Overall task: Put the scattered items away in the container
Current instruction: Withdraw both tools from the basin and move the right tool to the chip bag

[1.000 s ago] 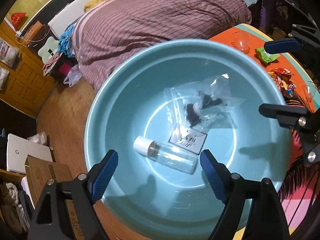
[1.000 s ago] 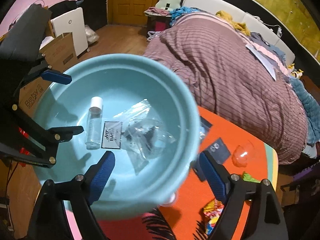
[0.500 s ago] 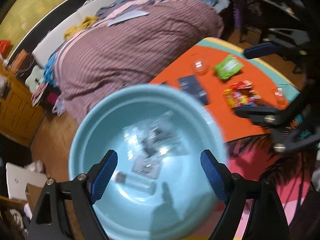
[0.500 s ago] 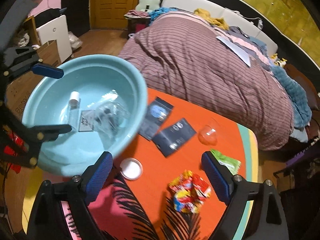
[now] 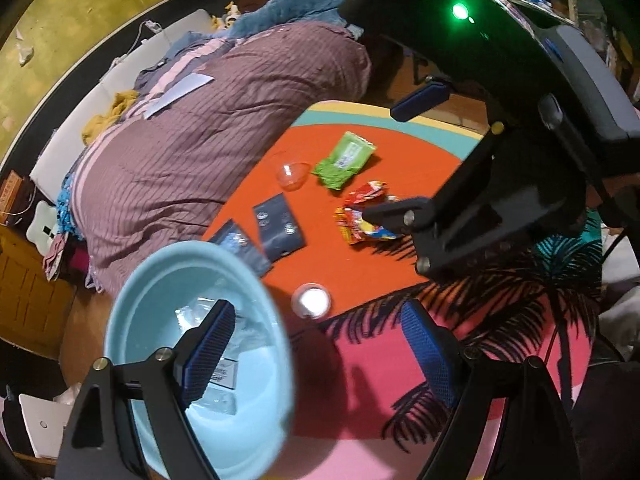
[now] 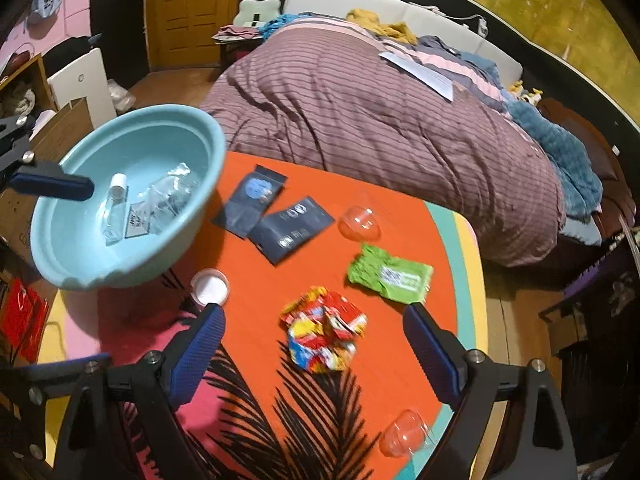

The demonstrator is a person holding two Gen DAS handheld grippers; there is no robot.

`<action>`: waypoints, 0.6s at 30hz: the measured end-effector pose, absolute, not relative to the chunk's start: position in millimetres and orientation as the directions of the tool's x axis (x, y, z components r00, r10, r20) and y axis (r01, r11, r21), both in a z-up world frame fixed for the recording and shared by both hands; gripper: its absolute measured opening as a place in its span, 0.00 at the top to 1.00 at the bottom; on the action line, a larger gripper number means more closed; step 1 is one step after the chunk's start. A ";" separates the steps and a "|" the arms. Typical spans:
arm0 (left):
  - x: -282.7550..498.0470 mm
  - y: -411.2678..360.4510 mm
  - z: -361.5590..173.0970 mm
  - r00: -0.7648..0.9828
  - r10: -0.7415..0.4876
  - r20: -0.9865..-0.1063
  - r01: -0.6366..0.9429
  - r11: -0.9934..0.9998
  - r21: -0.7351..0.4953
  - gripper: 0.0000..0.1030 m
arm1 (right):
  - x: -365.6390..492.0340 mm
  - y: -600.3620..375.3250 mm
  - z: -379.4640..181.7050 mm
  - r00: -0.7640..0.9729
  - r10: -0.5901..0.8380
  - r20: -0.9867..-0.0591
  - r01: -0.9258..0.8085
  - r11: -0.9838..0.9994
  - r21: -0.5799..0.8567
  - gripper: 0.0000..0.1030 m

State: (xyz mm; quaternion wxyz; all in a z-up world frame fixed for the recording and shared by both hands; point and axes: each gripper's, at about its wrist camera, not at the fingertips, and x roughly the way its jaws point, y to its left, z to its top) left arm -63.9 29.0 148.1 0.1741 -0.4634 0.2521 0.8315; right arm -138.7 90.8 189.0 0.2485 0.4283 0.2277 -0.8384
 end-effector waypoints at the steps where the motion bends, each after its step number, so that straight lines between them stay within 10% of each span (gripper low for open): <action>1: -63.3 32.0 145.3 -0.503 0.059 -0.862 -0.526 -0.813 0.251 0.14 | -138.9 96.1 187.9 -0.508 -0.219 -0.833 0.607 -0.777 -0.165 0.10; 18: -34.2 72.9 97.1 -0.473 0.052 -0.880 -0.508 -0.832 0.223 0.14 | -144.3 136.9 133.6 -0.432 -0.194 -0.881 0.580 -0.808 -0.107 0.10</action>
